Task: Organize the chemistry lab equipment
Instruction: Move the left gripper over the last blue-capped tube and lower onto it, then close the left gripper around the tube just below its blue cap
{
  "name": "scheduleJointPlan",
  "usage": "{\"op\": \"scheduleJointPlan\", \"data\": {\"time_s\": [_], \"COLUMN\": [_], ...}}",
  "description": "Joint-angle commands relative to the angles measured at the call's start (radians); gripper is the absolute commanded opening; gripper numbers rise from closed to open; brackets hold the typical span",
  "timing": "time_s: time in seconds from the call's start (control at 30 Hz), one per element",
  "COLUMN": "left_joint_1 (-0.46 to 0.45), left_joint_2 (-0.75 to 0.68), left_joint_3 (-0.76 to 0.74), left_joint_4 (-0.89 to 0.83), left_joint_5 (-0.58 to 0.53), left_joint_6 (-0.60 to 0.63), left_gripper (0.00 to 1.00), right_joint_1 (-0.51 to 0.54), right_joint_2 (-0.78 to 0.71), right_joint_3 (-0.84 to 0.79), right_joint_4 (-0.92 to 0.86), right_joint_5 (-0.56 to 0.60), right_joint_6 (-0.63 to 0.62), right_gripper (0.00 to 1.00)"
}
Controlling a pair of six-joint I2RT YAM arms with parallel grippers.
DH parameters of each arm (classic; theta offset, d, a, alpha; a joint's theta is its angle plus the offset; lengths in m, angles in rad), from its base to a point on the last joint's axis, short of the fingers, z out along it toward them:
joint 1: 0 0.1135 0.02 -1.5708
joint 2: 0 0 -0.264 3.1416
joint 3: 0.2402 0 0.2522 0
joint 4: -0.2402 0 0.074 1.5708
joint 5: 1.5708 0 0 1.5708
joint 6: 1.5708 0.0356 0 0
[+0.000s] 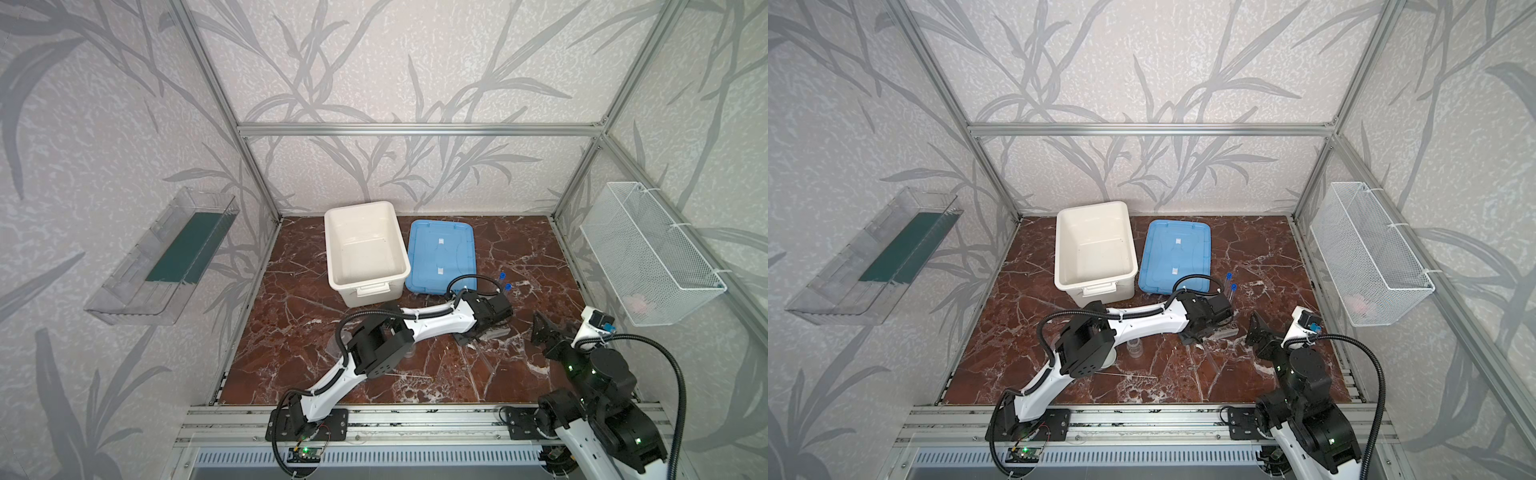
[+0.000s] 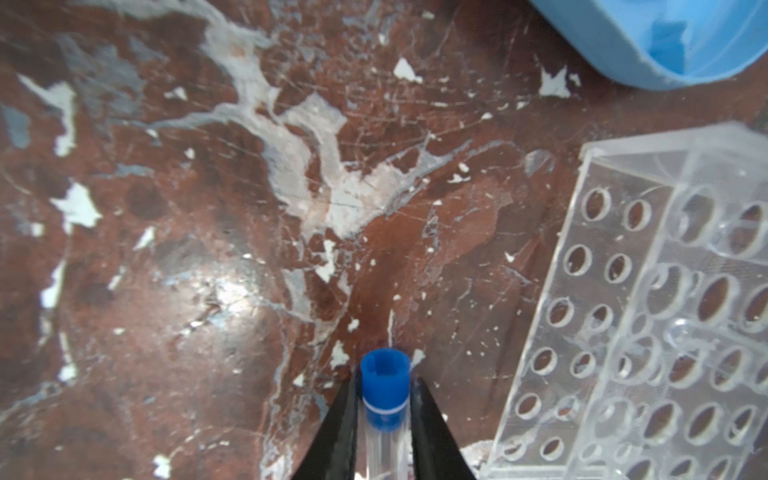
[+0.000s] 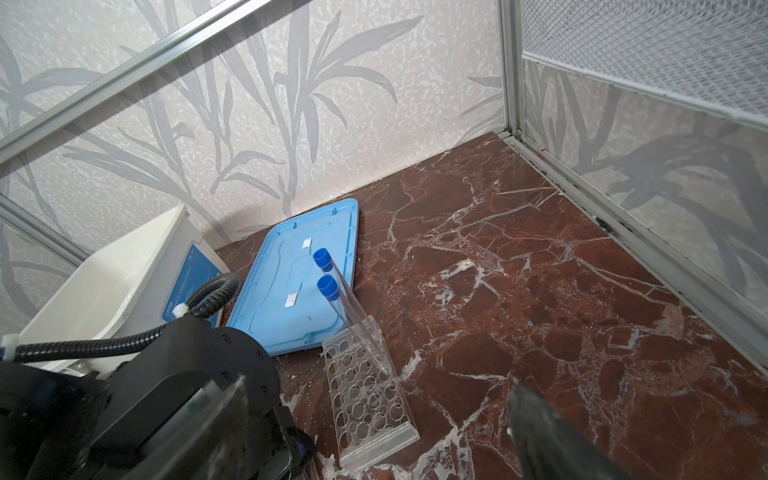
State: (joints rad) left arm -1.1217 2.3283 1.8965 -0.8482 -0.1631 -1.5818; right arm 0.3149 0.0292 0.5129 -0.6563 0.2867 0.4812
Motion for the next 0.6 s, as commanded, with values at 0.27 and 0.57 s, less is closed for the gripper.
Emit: {"op": "scheduleJointPlan", "data": {"time_s": [0.27,0.57], "left_joint_1": [0.029,0.048], "left_joint_2": [-0.042,-0.051], "left_joint_3": [-0.081,-0.105], "left_joint_4": [-0.071,-0.037], "left_joint_5": [-0.004,-0.025], "left_joint_6": [0.127,0.266], "left_gripper": [0.21,0.20], "right_joint_1": [-0.001,-0.002], "right_joint_2": [0.006,0.009], "right_joint_3": [-0.008,-0.007], "right_joint_4": [0.015,0.014], "right_joint_5": [-0.001,0.001], "right_joint_6": [-0.010,-0.010], "right_gripper": [0.96,0.96]}}
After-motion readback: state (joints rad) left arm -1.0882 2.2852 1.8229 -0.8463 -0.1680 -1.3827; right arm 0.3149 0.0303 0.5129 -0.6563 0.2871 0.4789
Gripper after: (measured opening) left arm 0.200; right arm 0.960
